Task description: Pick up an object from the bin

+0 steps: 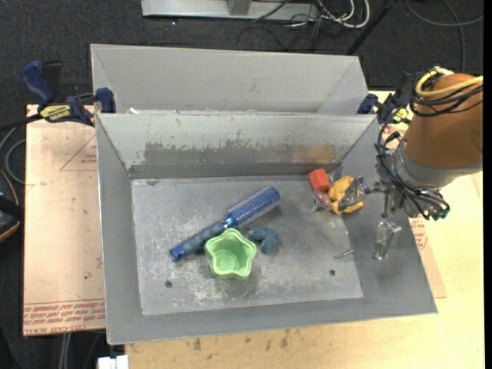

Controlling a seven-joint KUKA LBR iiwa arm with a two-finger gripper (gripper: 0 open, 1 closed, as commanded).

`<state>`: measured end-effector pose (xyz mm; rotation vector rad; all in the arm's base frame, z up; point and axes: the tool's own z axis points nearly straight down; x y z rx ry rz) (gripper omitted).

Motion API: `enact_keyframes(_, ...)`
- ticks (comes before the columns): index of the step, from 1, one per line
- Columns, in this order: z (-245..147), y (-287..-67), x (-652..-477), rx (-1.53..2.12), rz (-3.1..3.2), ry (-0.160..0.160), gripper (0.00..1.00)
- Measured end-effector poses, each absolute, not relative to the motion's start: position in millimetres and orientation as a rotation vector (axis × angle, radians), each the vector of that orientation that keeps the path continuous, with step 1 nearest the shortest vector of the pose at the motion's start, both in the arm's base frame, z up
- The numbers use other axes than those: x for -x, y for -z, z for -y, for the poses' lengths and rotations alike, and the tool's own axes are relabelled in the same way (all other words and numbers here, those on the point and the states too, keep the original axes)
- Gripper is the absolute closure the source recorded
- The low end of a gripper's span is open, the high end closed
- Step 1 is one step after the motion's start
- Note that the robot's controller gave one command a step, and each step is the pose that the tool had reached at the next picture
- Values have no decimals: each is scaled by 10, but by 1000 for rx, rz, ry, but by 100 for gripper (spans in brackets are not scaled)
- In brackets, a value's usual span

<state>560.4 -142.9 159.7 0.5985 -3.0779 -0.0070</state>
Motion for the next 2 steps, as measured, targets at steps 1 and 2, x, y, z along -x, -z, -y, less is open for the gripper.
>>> enact_keyframes(1,1315,-1518,-4851,-723,3052,6,0)
enact_keyframes(2,1322,-755,-4852,-1002,2995,-10,0)
